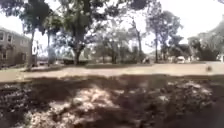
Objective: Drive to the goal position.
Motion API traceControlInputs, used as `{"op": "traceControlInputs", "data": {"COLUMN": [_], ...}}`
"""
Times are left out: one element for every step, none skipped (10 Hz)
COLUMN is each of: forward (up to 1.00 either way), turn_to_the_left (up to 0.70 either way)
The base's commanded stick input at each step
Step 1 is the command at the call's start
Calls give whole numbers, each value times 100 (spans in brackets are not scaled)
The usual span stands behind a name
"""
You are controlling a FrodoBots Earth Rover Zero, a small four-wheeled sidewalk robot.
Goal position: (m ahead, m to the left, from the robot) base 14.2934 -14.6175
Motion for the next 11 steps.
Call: {"op": "traceControlInputs", "data": {"forward": [70,70,70,70,70,70,70,70,70,70,70], "turn_to_the_left": [0,0,0,0,0,0,0,0,0,0,0]}}
